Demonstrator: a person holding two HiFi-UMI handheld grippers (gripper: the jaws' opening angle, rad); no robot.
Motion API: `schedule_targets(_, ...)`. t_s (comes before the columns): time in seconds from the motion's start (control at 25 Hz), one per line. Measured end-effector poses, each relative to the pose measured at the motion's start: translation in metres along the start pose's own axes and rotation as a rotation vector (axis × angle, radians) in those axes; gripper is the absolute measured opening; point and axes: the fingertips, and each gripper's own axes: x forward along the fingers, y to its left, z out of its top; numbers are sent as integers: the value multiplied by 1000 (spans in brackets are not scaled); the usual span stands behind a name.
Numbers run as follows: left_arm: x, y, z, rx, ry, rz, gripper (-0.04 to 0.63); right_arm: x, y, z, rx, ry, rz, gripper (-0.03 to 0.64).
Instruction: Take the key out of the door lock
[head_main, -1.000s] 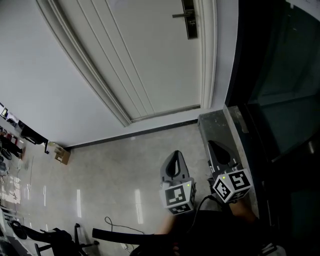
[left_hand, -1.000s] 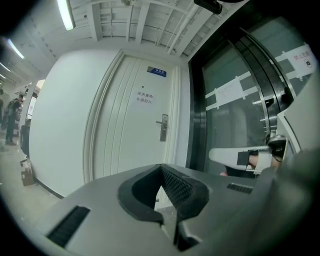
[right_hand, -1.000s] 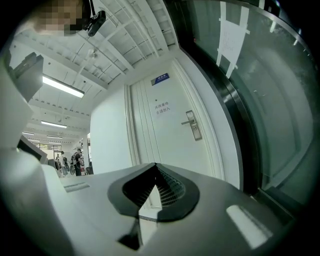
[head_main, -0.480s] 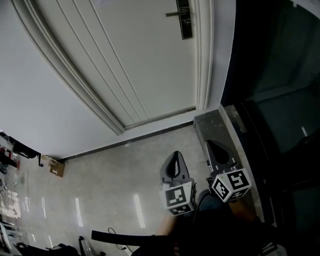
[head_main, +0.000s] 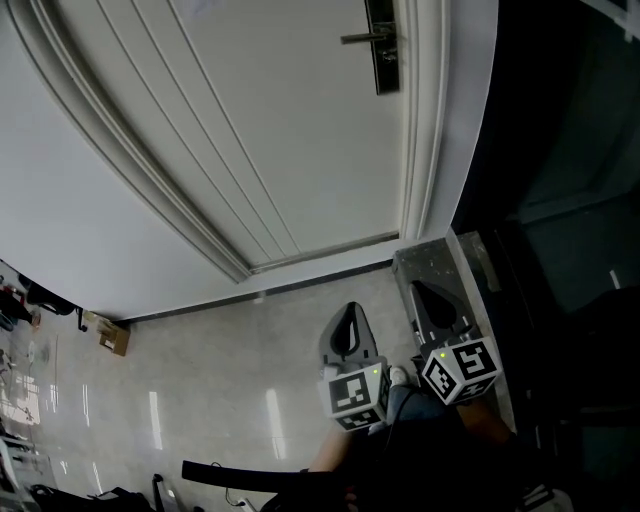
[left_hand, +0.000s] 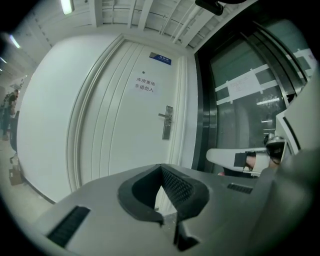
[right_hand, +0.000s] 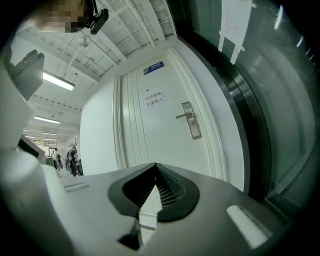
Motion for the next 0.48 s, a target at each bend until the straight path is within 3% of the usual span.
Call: schedule_targets(0.48,104,1,16,-19,-4,69,0,95,-59,19,-6,24,90,2)
